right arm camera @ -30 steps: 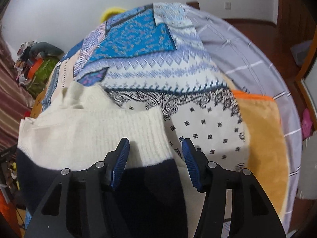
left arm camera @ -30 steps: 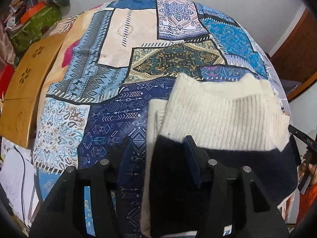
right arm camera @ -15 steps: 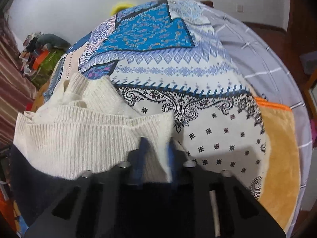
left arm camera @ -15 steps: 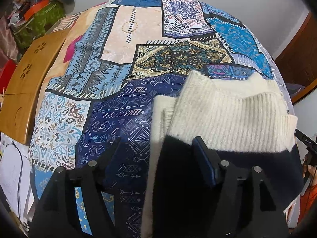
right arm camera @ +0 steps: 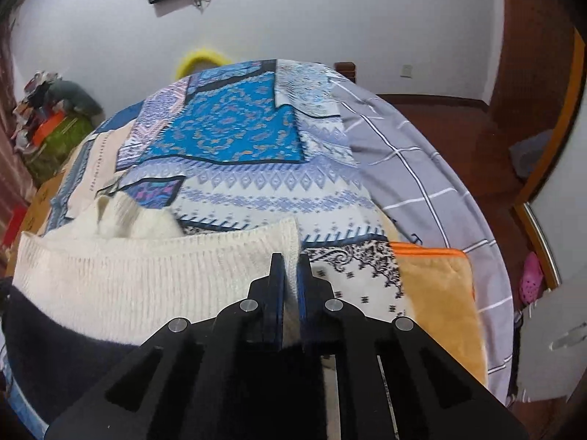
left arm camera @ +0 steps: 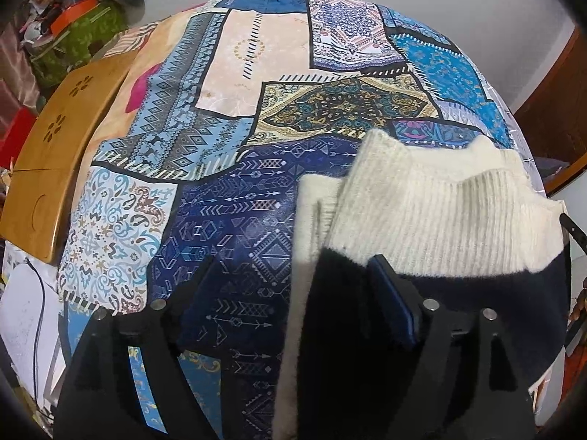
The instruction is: Fold small clothes
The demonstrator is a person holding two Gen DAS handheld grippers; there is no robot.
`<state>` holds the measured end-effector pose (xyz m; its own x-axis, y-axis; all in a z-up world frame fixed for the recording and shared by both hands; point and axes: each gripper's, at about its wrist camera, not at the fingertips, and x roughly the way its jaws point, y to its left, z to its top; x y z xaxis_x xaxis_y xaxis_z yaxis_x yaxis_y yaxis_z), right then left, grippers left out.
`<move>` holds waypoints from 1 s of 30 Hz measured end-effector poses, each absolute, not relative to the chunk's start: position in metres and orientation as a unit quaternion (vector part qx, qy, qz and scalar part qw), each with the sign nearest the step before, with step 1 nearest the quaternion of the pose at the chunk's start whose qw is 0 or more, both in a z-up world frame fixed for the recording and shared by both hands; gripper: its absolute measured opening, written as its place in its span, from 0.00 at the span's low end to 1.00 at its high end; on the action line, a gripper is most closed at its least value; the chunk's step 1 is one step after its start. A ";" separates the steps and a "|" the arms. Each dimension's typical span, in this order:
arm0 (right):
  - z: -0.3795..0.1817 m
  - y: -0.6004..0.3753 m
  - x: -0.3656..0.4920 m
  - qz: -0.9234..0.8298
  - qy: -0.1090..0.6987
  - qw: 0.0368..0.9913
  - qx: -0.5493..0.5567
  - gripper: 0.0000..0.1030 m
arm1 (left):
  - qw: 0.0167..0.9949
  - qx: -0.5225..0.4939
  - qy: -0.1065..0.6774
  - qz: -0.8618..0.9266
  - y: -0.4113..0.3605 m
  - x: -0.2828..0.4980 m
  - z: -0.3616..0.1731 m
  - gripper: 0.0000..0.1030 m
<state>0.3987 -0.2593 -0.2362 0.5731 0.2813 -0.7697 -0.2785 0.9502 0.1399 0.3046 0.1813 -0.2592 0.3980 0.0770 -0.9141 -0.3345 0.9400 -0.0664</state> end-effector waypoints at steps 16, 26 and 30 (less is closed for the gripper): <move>-0.233 -0.244 0.379 0.171 0.468 0.867 -0.026 0.32 | 0.827 -0.108 0.522 0.181 0.209 0.279 -0.248 0.81; -0.189 -0.204 0.335 0.239 0.413 0.876 -0.065 0.54 | 0.841 -0.100 0.506 0.161 0.199 0.262 -0.222 0.81; -0.185 -0.182 0.323 0.270 0.410 0.868 -0.067 0.65 | 0.854 -0.090 0.495 0.134 0.178 0.264 -0.205 0.81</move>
<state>0.3228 -0.1821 -0.1853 0.5172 0.4138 -0.7492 -0.5244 0.8450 0.1047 0.2645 0.1781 -0.2054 0.4746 0.1408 -0.8689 -0.3186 0.9477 -0.0204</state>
